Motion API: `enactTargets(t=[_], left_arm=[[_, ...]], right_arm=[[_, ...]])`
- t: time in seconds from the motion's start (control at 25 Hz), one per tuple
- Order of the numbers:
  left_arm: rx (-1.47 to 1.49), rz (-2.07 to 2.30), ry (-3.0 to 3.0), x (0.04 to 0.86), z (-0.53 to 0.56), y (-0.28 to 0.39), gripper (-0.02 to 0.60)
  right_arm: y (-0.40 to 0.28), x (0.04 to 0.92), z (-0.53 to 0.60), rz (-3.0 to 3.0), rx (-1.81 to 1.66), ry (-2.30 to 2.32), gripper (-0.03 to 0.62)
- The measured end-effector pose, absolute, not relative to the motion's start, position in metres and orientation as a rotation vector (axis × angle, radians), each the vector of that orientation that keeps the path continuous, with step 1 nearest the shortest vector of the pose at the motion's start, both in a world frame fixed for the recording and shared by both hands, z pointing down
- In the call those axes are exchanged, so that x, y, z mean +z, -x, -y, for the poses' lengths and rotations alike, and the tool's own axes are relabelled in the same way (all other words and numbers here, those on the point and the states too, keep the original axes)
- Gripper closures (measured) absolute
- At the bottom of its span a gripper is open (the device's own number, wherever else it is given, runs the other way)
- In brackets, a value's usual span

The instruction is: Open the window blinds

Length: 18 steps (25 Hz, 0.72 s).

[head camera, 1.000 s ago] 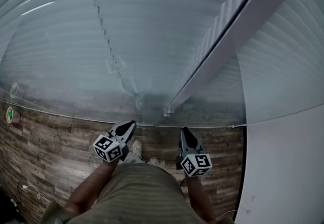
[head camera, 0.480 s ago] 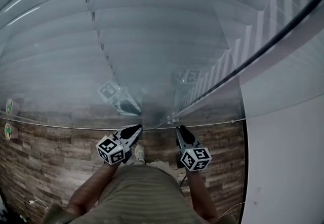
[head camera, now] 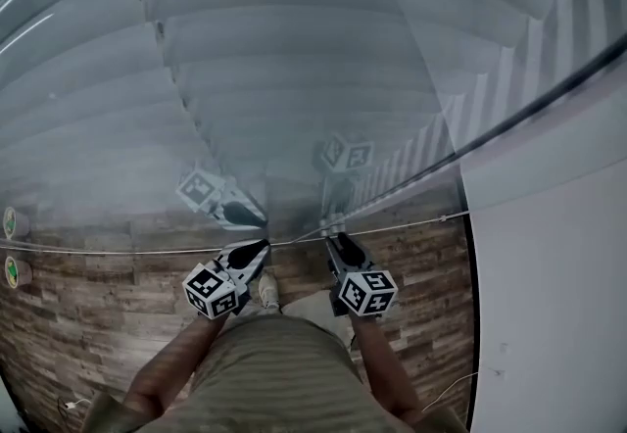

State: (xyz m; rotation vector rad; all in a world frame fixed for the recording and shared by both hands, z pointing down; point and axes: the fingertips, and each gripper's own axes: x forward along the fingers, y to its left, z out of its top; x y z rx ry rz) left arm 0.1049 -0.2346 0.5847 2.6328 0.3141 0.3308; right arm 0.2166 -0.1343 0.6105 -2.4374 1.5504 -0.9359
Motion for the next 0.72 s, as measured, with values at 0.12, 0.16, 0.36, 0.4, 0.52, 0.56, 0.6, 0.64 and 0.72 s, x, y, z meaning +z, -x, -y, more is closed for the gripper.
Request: enactTargets(t=[0.12,0.16,0.36,0.4,0.52,0.56,0.6,0.64,0.72], left_arm=[[0.35,-0.317,-2.646,0.589,0.243,-0.109,0.566],[0.352,-0.313,-2.644,0.59,0.243,-0.109,0.566],[0.342,-0.261,-2.652,0.595,0.244,-0.106,0.566],[0.339,-0.25,-2.654,0.594,0.243,-0.105,0.566],[0.329,-0.221,-2.656,0.591,0.237,-0.102,0.566],[0.326,-0.215,-2.658,0.591,0.236,-0.101,0.566],[0.323,-0.212,-2.66,0.591,0.236,-0.1,0.566],[0.321,-0.209,-2.662,0.59,0.237,-0.098,0.566],[0.32,-0.203,-2.663,0.59,0.239,-0.096,0.566]], right_arm=[[-0.219,0.619,0.147,-1.531,-0.979,2.4,0.457],[-0.22,0.62,0.148,-1.519,-0.989,2.381,0.457],[-0.223,0.631,0.15,-1.426,-1.038,2.288,0.457],[-0.223,0.632,0.148,-1.406,-1.053,2.27,0.458],[-0.222,0.636,0.141,-1.339,-1.103,2.197,0.459],[-0.222,0.637,0.139,-1.32,-1.108,2.178,0.462],[-0.222,0.637,0.139,-1.308,-1.107,2.172,0.464],[-0.222,0.637,0.139,-1.306,-1.104,2.182,0.465],[-0.223,0.637,0.139,-1.319,-1.109,2.259,0.467]])
